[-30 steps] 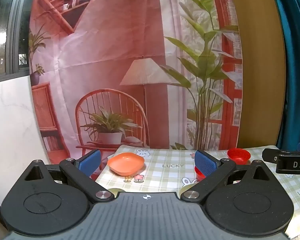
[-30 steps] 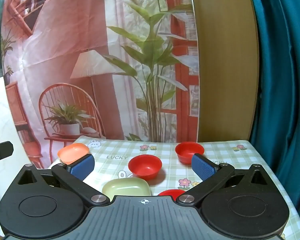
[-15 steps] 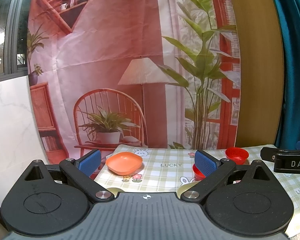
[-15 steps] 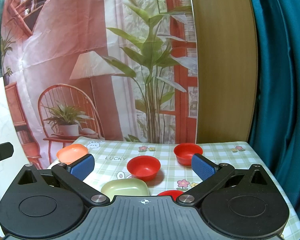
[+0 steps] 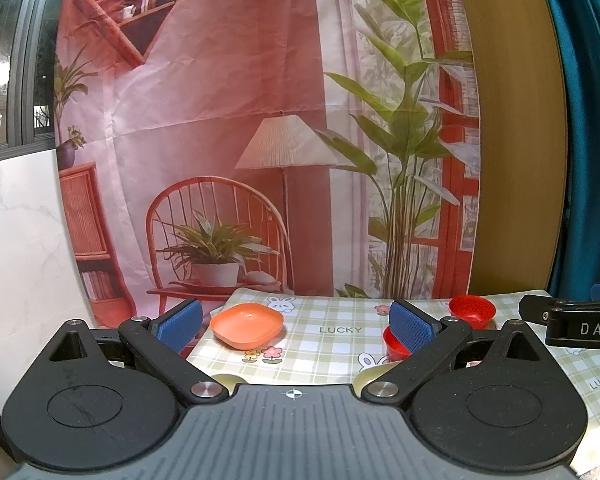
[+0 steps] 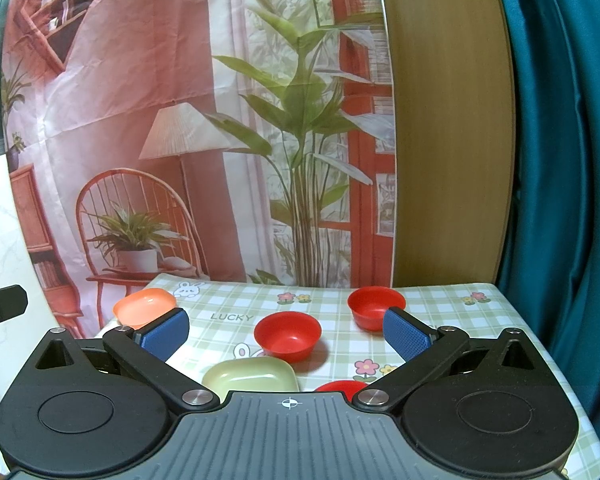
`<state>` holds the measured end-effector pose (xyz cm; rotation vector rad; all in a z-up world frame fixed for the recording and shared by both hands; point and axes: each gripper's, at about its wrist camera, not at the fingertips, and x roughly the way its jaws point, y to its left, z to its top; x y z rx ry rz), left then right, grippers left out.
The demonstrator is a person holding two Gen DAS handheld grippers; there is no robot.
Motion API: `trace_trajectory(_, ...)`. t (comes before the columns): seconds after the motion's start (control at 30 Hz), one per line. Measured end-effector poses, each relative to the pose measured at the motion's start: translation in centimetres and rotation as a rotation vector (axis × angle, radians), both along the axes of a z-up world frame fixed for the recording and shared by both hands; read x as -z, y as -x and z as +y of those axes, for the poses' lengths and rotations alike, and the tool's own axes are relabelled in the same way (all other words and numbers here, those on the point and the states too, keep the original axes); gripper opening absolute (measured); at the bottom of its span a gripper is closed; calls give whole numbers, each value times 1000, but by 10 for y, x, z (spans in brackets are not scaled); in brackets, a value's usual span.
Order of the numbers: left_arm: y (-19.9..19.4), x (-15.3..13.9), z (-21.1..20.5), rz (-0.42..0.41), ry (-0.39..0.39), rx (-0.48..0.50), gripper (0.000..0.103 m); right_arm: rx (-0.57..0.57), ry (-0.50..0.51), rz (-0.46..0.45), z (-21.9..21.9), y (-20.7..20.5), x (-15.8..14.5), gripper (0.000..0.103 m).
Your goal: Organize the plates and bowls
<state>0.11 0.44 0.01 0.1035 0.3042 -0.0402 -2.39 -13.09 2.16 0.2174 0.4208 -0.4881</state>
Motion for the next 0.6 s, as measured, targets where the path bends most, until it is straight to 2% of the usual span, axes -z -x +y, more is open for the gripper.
trace_trajectory(0.6, 1, 1, -1, 4, 1, 4, 101, 2, -2, -1, -1, 2, -2, 103)
